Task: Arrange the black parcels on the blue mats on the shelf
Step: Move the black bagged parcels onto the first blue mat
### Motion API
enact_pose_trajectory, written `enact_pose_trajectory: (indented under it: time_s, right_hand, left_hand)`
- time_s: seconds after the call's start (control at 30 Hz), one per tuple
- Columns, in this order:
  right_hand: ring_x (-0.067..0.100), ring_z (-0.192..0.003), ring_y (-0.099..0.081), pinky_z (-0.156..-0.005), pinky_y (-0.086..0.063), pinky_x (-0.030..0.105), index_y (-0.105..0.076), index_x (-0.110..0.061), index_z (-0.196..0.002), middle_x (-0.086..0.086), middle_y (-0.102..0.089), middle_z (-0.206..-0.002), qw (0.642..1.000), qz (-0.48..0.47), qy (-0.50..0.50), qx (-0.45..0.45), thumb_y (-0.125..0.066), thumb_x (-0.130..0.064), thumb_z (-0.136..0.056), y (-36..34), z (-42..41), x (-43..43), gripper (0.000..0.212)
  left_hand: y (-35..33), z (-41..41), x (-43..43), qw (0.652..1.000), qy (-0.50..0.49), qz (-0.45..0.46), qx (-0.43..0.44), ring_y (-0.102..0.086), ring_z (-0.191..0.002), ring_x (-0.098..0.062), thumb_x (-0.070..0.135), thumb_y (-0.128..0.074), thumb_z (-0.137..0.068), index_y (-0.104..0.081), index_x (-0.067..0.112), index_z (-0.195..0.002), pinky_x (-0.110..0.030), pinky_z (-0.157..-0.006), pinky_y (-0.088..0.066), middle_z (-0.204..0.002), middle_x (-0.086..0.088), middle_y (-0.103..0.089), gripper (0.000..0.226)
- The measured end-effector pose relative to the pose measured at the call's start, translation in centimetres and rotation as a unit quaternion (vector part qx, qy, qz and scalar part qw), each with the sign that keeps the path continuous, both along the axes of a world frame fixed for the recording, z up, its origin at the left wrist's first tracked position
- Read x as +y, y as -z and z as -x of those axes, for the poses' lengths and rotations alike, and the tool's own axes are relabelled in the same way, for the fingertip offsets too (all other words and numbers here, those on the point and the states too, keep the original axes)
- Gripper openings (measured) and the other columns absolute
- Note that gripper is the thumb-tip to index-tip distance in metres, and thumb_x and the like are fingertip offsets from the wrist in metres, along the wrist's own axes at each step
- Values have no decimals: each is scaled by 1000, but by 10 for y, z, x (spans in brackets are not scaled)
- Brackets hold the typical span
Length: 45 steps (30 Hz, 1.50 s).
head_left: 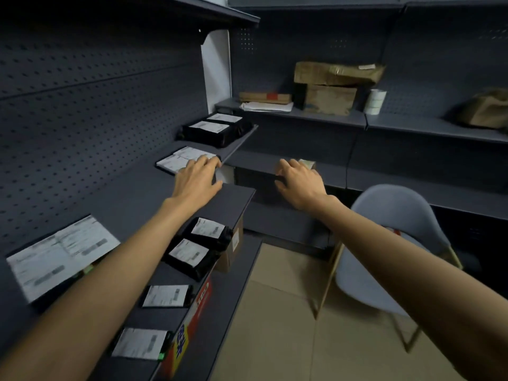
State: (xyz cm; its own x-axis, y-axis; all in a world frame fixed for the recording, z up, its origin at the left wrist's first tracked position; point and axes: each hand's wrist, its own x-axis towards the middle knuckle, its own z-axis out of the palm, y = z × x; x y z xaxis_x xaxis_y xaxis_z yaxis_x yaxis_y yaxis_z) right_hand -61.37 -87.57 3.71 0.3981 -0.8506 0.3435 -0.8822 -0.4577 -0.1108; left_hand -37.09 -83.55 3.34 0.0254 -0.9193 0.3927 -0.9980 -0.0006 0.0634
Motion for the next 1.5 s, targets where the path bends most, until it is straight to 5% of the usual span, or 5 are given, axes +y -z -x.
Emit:
enact_pose_trajectory:
  time_s: [0.23,0.67,0.93,1.1,1.5]
  right_hand:
    - [34,-110,-54,-76,-40,39,-48,-16,-118,9,-55,-118,999,-30,13,-23,-53,-32,-94,27,12,-155,29]
    - [36,-119,-47,-91,-43,46,-44,-9,-130,14,-50,-129,995,-62,-81,-10,-50,-37,-97,23,-24,-440,43]
    - [34,-123,-44,-95,-43,47,-42,-9,-128,13,-48,-132,980,-112,-162,-18,-49,-44,-96,42,-124,-525,47]
    - [36,-131,-34,-104,-37,47,-32,-10,-141,14,-37,-144,975,-138,-173,-3,-47,-58,-93,45,-176,-572,69]
    - [41,-137,-27,-111,-29,53,-9,-15,-153,19,-22,-152,927,-242,-274,89,-64,-64,-77,51,-231,-636,105]
  left_hand:
    - [18,6,-146,1000,3,-22,-19,-51,-115,-31,37,-59,-93,-48,19,-127,-43,-79,-49,-126,-6,-53,40]
    - [29,-2,-382,984,-171,-44,39,-42,-122,-32,44,-57,-93,-44,9,-132,-45,-81,-46,-132,-12,-46,54]
    - [51,-53,-452,953,-284,-82,67,-36,-128,-34,60,-45,-94,-39,9,-139,-49,-90,-45,-140,-15,-38,68]
    - [48,-74,-500,927,-346,-105,98,-31,-134,-34,73,-35,-90,-32,9,-144,-50,-102,-37,-145,-15,-34,84]
    - [44,-74,-543,870,-449,-175,107,-24,-137,-33,77,-46,-80,-25,12,-146,-53,-105,-36,-147,-12,-25,95]
